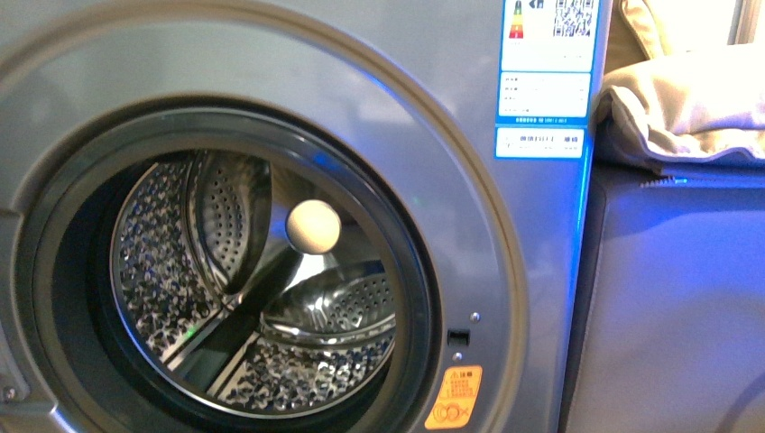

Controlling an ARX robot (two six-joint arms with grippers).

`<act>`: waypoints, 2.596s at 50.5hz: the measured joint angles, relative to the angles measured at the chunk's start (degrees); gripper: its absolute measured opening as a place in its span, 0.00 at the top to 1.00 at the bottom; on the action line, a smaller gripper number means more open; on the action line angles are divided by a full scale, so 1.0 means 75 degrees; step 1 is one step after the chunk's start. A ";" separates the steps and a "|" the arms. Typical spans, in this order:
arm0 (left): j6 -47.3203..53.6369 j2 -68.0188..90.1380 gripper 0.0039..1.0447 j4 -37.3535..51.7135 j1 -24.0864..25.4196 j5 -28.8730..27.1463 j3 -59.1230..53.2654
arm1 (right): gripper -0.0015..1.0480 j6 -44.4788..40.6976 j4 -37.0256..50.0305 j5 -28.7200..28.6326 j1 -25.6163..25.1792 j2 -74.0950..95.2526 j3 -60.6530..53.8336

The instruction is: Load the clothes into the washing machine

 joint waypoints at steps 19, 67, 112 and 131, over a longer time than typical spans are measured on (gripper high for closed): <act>0.0000 0.0000 0.06 0.0000 0.0000 0.0000 0.0000 | 0.07 0.0184 0.0236 0.0134 0.0157 0.1565 0.0577; 0.0000 0.0000 0.06 0.0000 0.0000 0.0000 0.0000 | 0.07 0.0353 0.1338 -0.0204 0.0079 0.3214 0.1017; 0.0000 0.0000 0.06 0.0000 0.0000 0.0000 0.0000 | 0.91 0.0303 0.2684 -0.0026 -0.0239 0.2495 -0.0268; 0.0000 0.0000 0.06 0.0000 0.0000 0.0000 0.0000 | 0.91 0.0189 0.3698 -0.0883 -0.0414 -0.0656 -0.2157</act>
